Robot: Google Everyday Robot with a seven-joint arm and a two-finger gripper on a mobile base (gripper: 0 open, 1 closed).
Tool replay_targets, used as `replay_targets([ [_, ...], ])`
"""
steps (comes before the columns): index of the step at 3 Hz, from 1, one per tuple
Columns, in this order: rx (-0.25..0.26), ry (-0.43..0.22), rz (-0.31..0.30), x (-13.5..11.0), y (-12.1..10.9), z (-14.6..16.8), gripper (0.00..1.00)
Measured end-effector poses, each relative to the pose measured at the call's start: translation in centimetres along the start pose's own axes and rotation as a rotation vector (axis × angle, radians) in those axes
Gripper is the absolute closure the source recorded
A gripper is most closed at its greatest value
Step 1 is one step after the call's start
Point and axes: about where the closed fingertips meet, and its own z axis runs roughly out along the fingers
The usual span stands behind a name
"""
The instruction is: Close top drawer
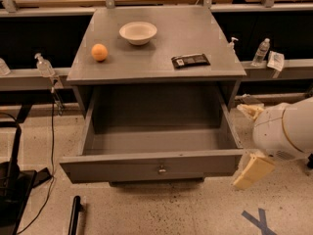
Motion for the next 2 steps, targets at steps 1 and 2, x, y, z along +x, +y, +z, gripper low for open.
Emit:
replay_targets([
  [1,0.009,-0.069,-0.102,-0.7,1.2,5.4,0.00],
  [2,0.011,-0.090,-0.186,-1.4,1.9,8.8,0.00],
])
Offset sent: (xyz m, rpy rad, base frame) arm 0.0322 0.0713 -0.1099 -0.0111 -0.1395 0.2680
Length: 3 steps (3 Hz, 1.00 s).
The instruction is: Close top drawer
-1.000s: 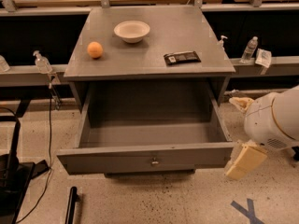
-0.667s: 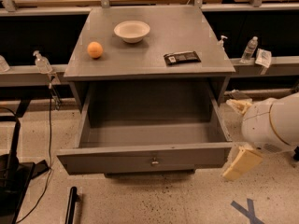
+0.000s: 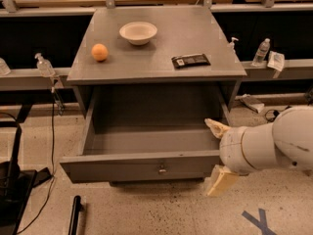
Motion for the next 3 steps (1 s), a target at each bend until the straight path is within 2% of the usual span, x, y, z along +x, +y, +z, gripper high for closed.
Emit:
replay_targets([
  [1,-0.029,-0.002,-0.039,0.1,0.5,3.0,0.00],
  [3,-0.059,0.049,-0.030,1.0,-0.3,8.7,0.00],
])
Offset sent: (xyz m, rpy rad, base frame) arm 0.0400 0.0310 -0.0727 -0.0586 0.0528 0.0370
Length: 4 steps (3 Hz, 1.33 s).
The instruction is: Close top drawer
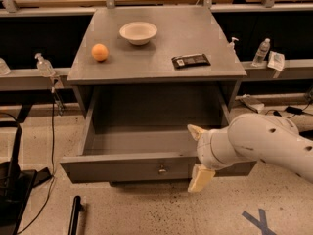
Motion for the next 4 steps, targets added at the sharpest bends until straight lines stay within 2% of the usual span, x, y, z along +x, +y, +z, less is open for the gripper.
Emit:
replay_targets([
  [1,0.019,0.026,0.006,0.7,-1.3,2.4,0.00],
  [2,0.060,0.055,0.010,1.6,-3.5,4.4,0.00],
  [4,0.134,0.072,0.009,2.1,-7.9,5.6,0.00],
])
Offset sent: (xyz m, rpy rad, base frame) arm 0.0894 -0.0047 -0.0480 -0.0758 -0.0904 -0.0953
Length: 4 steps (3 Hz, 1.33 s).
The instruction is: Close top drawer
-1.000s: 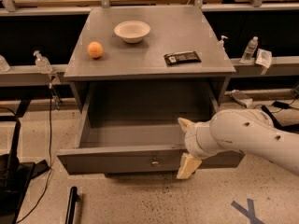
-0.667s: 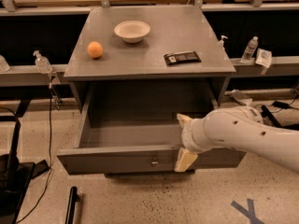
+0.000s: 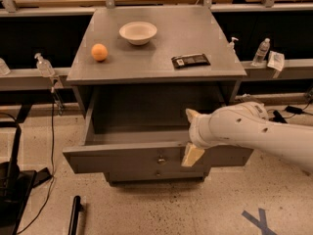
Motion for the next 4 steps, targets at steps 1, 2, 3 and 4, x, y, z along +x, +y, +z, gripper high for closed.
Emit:
replay_targets([
  [1,0.025,-0.001,-0.005,-0.2,-2.0,0.7,0.00],
  [2,0.040,-0.006,-0.012,-0.6,-3.6,1.3,0.00],
  [3,0.046,-0.014,-0.013,-1.2,-4.9,2.0,0.00],
  [4,0.044,-0.020,-0.004,-1.7,-5.9,2.4,0.00],
])
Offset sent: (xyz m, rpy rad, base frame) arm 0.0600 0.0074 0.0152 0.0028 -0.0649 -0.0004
